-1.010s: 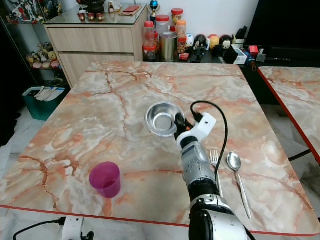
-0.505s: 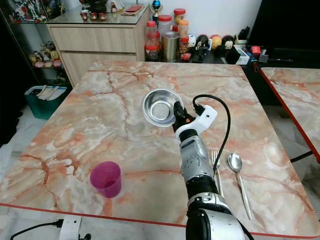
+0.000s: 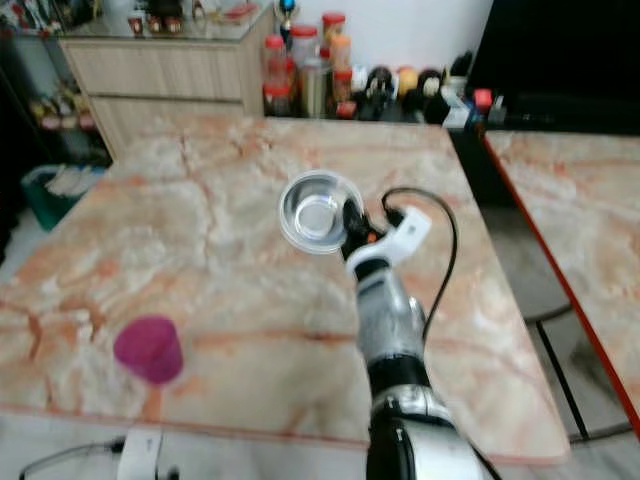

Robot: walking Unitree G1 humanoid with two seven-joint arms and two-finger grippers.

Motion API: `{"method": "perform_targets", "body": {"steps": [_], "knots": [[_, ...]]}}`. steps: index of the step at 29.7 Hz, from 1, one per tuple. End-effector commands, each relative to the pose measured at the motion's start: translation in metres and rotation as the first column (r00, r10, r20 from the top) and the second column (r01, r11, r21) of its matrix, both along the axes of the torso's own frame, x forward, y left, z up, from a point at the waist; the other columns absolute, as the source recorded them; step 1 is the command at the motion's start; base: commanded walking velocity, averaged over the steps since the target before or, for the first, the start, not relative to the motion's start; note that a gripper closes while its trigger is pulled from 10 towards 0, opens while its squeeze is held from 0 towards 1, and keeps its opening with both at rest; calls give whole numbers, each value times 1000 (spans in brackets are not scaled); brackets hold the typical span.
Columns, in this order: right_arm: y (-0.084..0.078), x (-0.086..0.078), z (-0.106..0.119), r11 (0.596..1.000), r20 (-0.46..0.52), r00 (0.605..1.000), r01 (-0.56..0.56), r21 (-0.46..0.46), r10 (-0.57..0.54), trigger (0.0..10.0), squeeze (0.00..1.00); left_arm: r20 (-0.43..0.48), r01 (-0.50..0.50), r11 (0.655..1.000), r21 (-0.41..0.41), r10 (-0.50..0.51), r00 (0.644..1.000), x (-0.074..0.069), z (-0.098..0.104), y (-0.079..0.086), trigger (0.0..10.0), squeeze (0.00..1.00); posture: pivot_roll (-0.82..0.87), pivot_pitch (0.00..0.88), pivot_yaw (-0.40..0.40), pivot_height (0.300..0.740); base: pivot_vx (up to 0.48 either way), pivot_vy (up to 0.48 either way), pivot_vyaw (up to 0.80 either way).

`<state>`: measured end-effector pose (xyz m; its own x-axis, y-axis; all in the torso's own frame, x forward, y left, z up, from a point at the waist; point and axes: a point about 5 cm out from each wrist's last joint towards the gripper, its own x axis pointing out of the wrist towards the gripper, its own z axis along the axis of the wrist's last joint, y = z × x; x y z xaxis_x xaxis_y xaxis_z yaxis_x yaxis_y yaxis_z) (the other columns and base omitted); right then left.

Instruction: Setting the table

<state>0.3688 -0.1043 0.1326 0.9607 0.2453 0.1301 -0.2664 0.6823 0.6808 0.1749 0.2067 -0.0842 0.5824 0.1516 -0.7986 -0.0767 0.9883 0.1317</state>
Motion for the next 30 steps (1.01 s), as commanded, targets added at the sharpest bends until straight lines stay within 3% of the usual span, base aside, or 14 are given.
{"method": "perform_targets", "body": {"steps": [1, 30], "knots": [[-7, 1, 7, 1000, 30, 999, 21, -10, -20, 10000, 0, -17, 20, 1000, 2, -19, 1000, -3, -2, -5, 10000, 0, -13, 0, 4, 740, 0, -472, 0], [-17, 1, 13, 998, 43, 997, 67, -10, -66, 10000, 0, -3, -25, 1000, 5, 25, 1000, -1, -1, -2, 10000, 0, -26, 0, 11, 740, 0, -470, 0]]}}
